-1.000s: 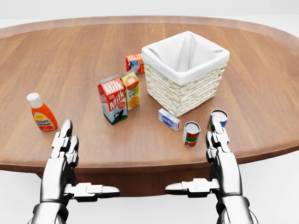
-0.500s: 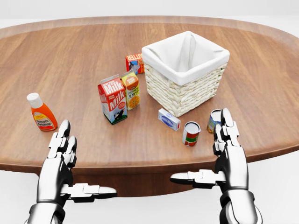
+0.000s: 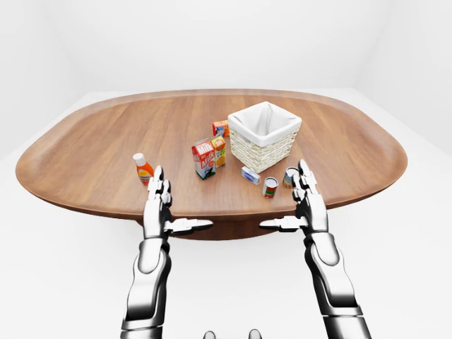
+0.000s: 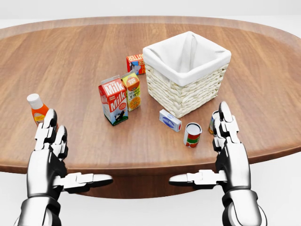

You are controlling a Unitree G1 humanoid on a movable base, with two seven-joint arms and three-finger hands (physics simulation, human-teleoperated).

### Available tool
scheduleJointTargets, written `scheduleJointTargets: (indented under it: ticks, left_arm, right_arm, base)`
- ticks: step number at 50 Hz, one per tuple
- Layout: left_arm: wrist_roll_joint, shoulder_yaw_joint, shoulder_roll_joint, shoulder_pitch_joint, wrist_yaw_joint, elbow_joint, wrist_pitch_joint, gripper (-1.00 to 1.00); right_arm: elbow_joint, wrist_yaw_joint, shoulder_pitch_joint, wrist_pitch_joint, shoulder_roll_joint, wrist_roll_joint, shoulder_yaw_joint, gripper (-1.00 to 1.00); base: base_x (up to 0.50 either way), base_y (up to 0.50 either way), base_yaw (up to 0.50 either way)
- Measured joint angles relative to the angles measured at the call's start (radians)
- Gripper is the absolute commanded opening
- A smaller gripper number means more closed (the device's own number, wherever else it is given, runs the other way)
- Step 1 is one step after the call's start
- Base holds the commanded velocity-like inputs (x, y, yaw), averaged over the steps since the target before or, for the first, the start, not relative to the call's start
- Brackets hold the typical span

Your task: Pick up the orange juice, and put it in the basket.

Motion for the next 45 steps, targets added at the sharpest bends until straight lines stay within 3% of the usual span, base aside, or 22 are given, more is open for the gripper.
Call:
scheduleJointTargets:
  ticks: [11,23,45]
  left_arm:
    - [-0.036,0.015,0.007,-0.005,0.045,-0.154,0.0,1.0]
    - [-0.076,0.058,0.019,0.01,0.021,-0.309,0.0,1.0]
    - [-0.102,0.083,0.021,0.029,0.002,-0.388,0.0,1.0]
  right_arm:
    - [-0.036,0.009,0.006,0.015,0.002,-0.001,0.002,1.0]
    - [-0.186,0.005,0.017,0.096,0.007,0.005,0.01,1.0]
    - [-0.463,-0.012,0.013,0.096,0.013,-0.007,0.029,1.0]
  base:
    - [0.0,0.0,0.0]
    - [0.0,0.0,0.0]
    - [0.0,0.0,0.0]
